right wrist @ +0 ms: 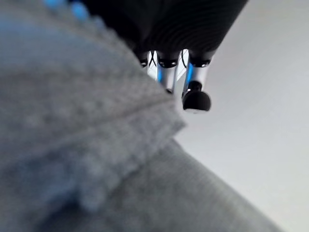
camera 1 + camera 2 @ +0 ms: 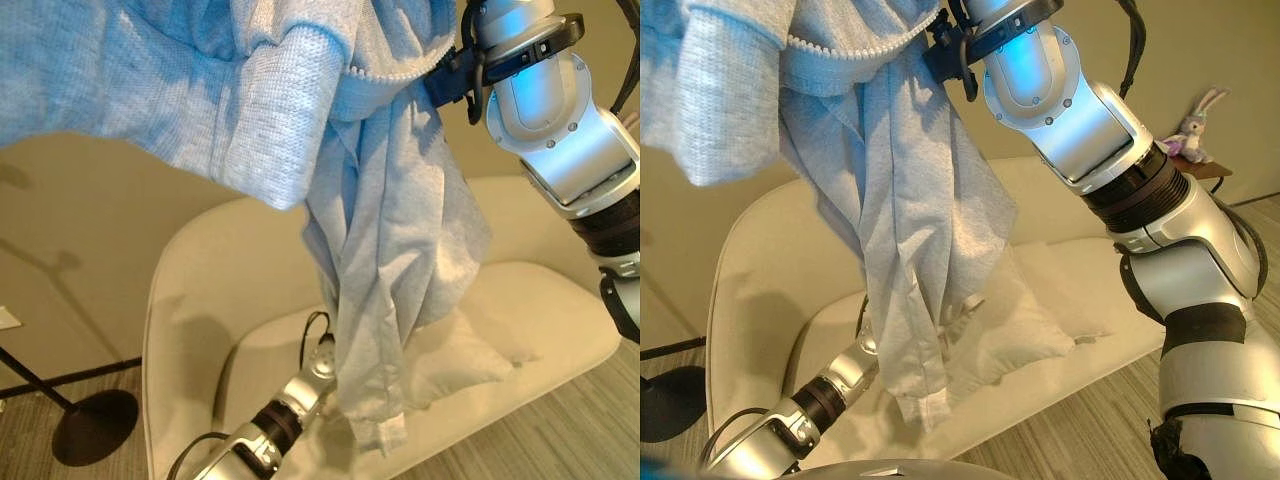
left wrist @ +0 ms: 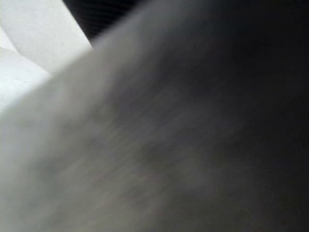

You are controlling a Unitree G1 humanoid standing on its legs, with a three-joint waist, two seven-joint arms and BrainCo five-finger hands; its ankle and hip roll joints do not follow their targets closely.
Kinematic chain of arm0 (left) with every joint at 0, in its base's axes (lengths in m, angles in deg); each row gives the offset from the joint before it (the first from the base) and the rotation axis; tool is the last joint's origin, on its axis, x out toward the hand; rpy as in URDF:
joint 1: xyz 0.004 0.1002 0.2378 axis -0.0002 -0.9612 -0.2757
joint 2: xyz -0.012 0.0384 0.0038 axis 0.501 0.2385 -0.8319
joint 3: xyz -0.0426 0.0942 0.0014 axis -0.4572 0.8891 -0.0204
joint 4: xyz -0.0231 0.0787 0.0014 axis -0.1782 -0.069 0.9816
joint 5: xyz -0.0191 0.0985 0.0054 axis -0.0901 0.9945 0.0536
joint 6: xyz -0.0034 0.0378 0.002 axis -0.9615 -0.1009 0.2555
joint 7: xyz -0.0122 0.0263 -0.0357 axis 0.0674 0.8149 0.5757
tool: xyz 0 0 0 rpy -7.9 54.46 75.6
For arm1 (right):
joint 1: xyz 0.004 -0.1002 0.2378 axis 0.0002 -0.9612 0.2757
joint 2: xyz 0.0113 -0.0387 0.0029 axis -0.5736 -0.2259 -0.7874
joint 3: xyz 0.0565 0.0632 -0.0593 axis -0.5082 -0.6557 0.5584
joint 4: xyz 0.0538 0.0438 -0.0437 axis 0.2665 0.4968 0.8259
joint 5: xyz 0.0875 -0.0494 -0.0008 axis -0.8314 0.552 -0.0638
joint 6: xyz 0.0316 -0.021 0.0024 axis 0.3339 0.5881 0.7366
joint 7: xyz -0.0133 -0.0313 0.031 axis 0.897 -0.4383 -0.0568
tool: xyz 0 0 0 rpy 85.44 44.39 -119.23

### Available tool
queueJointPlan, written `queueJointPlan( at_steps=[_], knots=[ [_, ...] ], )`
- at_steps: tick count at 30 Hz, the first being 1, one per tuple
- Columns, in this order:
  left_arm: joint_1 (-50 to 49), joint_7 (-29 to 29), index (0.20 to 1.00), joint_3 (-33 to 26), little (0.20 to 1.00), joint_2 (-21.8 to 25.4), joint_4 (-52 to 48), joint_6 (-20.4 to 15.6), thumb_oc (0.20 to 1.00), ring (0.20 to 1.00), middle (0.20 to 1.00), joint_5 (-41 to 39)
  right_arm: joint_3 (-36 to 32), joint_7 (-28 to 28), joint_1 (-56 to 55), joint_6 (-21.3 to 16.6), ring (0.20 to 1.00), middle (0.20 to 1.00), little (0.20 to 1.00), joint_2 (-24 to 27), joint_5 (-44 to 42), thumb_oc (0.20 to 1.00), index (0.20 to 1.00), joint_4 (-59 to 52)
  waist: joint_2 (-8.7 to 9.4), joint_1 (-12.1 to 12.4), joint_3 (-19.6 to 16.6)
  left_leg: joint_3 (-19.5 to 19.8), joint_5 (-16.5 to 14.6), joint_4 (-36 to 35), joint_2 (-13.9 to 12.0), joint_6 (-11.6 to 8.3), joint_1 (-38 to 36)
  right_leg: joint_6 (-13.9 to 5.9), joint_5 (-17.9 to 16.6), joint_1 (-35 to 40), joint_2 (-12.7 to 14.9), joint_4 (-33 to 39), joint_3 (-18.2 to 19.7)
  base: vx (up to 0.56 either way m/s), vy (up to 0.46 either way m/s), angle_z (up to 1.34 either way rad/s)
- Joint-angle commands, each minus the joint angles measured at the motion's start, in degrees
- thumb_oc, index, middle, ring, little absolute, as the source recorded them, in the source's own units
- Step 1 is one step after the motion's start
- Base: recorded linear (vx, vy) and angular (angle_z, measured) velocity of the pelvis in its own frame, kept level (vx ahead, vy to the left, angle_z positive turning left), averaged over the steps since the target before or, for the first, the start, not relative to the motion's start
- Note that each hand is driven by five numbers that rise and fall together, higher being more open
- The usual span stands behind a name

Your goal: Hang the clothes on the sofa on the clothes rack.

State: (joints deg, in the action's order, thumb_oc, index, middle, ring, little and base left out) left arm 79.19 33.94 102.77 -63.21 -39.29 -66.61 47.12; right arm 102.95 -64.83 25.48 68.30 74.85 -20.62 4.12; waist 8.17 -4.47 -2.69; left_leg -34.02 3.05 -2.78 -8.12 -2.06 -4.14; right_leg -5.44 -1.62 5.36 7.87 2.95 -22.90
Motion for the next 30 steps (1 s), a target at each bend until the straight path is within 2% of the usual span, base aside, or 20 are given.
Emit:
queueJointPlan(
  at_steps=[1,9,14,17,21,23,24,25,27,28,29,30],
  knots=[
    [3.0,-0.4,0.200,-1.0,0.200,-1.5,-3.3,-3.8,0.200,0.200,0.200,-2.2,-3.2,1.8,6.8,1.3,0.200,0.200,0.200,2.5,-0.3,0.200,0.200,5.4,-0.24,2.0,1.0,2.6,4.0,0.4,-3.5,-3.79,1.8,-1.37,2.4,2.6,1.7,-2.6,-4.1,0.00,0.000,0.00],
    [-1.5,1.7,0.200,-8.8,0.200,2.1,-9.4,-4.6,0.200,0.200,0.200,-2.7,-6.8,2.1,3.0,0.7,0.200,0.200,0.200,8.2,1.0,0.200,0.200,3.8,-0.90,2.9,1.6,3.2,4.8,0.3,-4.1,-4.30,1.8,-0.86,3.4,3.1,0.9,-2.7,-4.6,-0.01,-0.048,0.02],
    [-7.3,3.1,0.200,-15.0,0.200,4.5,-15.0,-5.1,0.200,0.200,0.200,-0.9,-13.4,0.7,-7.9,-0.9,0.200,0.200,0.200,12.5,2.2,0.200,0.200,-4.4,-1.82,3.5,1.9,3.6,6.6,0.3,-5.3,-5.21,2.0,-0.18,4.4,3.5,-0.3,-2.4,-4.7,-0.03,-0.089,0.09],
    [-11.1,3.9,0.200,-18.9,0.200,4.9,-18.4,-5.7,0.200,0.200,0.200,-0.9,-17.3,-0.9,-15.6,-2.2,0.200,0.200,0.200,12.0,2.3,0.200,0.200,-9.8,-2.71,4.0,2.3,3.8,8.3,0.4,-6.1,-6.10,2.2,0.26,5.0,3.8,-1.2,-2.0,-4.8,-0.03,-0.114,0.05],
    [-16.2,4.7,0.200,-22.5,0.200,5.9,-22.0,-5.9,0.200,0.200,0.200,0.2,-21.1,-3.2,-26.2,-2.8,0.200,0.200,0.200,6.9,4.4,0.200,0.200,-17.3,-3.39,4.5,3.0,4.2,10.9,0.8,-7.9,-7.61,2.9,1.03,5.5,4.1,-2.9,-0.8,-4.4,-0.04,-0.131,0.00],
    [-17.4,5.3,0.200,-23.1,0.200,6.2,-22.8,-6.2,0.200,0.200,0.200,1.5,-20.5,-4.6,-28.9,-3.2,0.200,0.200,0.200,3.3,3.8,0.200,0.200,-20.2,-3.72,5.0,3.8,4.4,12.0,0.9,-8.6,-8.13,3.6,1.23,5.5,4.0,-3.5,0.1,-4.1,-0.05,-0.097,-0.03],
    [-17.5,5.3,0.200,-23.1,0.200,6.2,-22.8,-6.2,0.200,0.200,0.200,1.5,-20.6,-4.6,-29.1,-3.1,0.200,0.200,0.200,3.2,3.9,0.200,0.200,-20.4,-3.68,4.9,3.7,4.4,12.1,0.9,-8.6,-8.17,3.6,1.27,5.4,4.0,-3.5,0.1,-4.1,-0.05,-0.096,-0.05],
    [-18.3,5.4,0.200,-22.7,0.200,6.2,-23.9,-6.1,0.200,0.200,0.200,1.7,-18.8,-4.9,-30.4,-2.3,0.200,0.200,0.200,-1.3,6.0,0.200,0.200,-22.1,-4.15,5.3,4.3,4.4,12.7,0.6,-8.8,-8.39,4.2,1.49,5.2,4.0,-3.9,1.1,-4.2,-0.06,-0.079,-0.02],
    [-18.5,5.4,0.200,-22.3,0.200,6.2,-24.7,-6.1,0.200,0.200,0.200,2.4,-18.1,-5.0,-30.9,-1.6,0.200,0.200,0.200,-3.6,8.5,0.200,0.200,-23.2,-4.56,5.6,4.9,4.6,13.5,0.5,-9.1,-8.72,4.9,1.55,5.1,4.1,-4.0,1.6,-4.5,-0.08,-0.062,0.06],
    [-18.1,5.7,0.200,-21.2,0.200,6.5,-25.9,-6.4,0.200,0.200,0.200,3.0,-16.4,-4.7,-31.7,-1.1,0.200,0.200,0.200,-8.5,9.7,0.200,0.200,-23.5,-5.11,6.1,6.0,4.9,14.2,0.6,-9.1,-9.00,6.2,1.73,5.0,3.8,-3.8,1.7,-4.8,-0.11,-0.034,0.20],
    [-17.8,6.1,0.200,-20.8,0.200,6.4,-26.2,-6.3,0.200,0.200,0.200,3.1,-15.7,-4.4,-31.7,-0.9,0.200,0.200,0.200,-9.9,10.4,0.200,0.200,-23.9,-5.15,6.3,6.6,4.8,14.9,1.1,-9.3,-9.35,7.1,1.90,4.9,3.8,-3.6,1.7,-5.3,-0.18,-0.037,0.23],
    [-16.8,6.8,0.200,-19.8,0.200,6.3,-26.0,-6.3,0.200,0.200,0.200,3.2,-14.8,-3.9,-31.6,-0.4,0.200,0.200,0.200,-11.4,11.8,0.200,0.200,-23.7,-5.12,6.1,7.3,2.9,14.9,1.8,-9.8,-9.24,7.6,2.15,4.7,3.4,-3.0,1.5,-6.6,-0.18,-0.009,0.31]
  ],
)
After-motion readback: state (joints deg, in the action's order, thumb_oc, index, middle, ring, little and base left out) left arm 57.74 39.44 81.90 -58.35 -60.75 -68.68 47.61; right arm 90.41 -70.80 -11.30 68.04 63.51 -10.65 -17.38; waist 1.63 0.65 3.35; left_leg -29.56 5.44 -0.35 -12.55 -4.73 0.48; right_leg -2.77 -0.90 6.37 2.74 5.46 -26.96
